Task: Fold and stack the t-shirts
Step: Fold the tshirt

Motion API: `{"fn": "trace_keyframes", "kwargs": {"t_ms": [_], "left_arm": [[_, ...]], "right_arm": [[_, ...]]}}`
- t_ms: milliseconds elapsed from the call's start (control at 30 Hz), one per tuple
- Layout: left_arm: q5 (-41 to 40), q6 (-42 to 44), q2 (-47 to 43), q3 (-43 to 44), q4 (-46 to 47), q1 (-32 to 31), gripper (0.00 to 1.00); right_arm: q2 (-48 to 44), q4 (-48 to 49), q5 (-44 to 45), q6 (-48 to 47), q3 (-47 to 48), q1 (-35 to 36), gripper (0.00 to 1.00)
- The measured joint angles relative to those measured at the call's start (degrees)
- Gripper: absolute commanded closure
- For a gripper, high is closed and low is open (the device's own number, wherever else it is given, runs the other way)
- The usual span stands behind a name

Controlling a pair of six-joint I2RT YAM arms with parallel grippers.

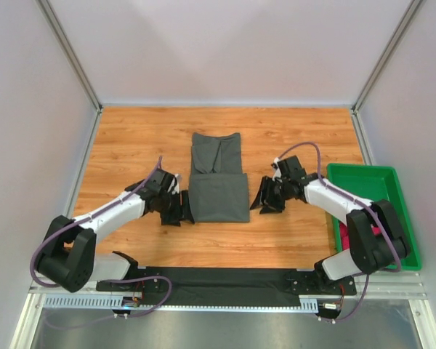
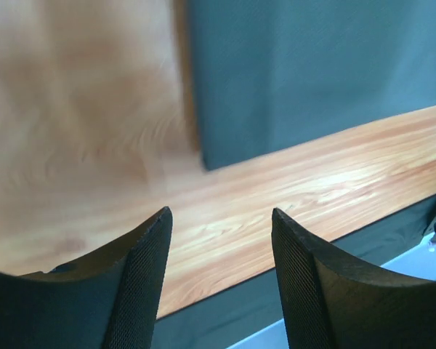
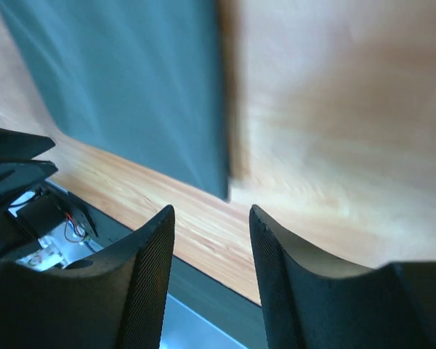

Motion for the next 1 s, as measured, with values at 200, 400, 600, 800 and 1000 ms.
{"fn": "trace_keyframes", "kwargs": {"t_ms": [200,400,600,800,1000], "left_arm": [[-1.49,-13.68,-7.76,-13.35,6.93,-1.18,0.35],[-5.42,-26.73,-11.37,-17.16,12.61,-1.07,0.31],[-7.06,-40.24,-12.48,-20.37,18.29,-1.03,0.31],[-6.10,-48.87,-8.72,-20.06,21.62,-1.03,0.35],[-6.25,-54.77,-8.09,-20.59,21.66,-1.01,0.44]], "right_arm": [[-6.82,10.08,-1.77,8.11,-16.44,0.74,0.51],[-10.12,24.00,-0.61,20.20,-26.32,1.46,0.50],[-9.14,32.02,1.18,29.00,-28.52,1.95,0.50],[-7.56,36.24,2.29,35.10,-29.68,4.07,0.50],[-9.38,34.53,3.76,37.46,-30.38,5.77,0.50]]}}
